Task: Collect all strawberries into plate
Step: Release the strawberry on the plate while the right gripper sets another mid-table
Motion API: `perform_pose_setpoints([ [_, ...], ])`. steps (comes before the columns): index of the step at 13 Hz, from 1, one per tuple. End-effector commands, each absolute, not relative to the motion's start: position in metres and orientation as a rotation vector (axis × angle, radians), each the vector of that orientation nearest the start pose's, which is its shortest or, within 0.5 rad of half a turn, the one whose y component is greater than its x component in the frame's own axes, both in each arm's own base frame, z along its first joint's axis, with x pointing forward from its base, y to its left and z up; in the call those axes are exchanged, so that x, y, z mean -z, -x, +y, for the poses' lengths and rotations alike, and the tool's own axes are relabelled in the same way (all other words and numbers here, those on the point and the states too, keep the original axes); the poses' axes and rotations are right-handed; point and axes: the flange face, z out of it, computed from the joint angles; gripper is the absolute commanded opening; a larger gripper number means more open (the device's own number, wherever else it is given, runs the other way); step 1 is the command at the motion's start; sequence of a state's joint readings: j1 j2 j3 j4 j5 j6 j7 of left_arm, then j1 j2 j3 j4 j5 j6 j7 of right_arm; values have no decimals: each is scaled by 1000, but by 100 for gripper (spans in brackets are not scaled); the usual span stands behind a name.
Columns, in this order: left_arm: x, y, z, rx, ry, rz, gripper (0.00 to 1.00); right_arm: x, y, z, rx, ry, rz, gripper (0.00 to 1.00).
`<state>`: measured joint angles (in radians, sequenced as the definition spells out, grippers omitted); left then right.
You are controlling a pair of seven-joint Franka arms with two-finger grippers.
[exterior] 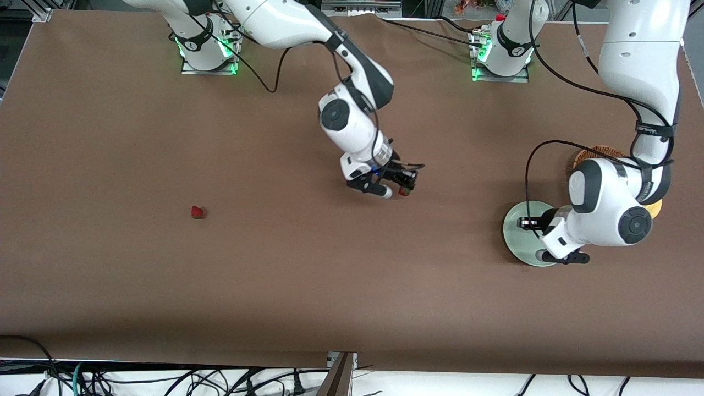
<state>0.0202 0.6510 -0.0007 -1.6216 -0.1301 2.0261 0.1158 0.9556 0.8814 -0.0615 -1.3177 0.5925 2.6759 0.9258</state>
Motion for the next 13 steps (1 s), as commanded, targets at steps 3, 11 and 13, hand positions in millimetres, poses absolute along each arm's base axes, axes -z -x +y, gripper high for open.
perform_pose_setpoints([
  [3,-210,-666,12,-367,3170,233,23,-276,-507,603,43,2456,616,85],
  [11,-231,-666,-88,-395,3247,149,100,-297,-579,452,-72,2963,85,96],
  [13,-227,-651,-137,-507,3236,-12,100,-292,-589,394,-104,3013,-85,96],
])
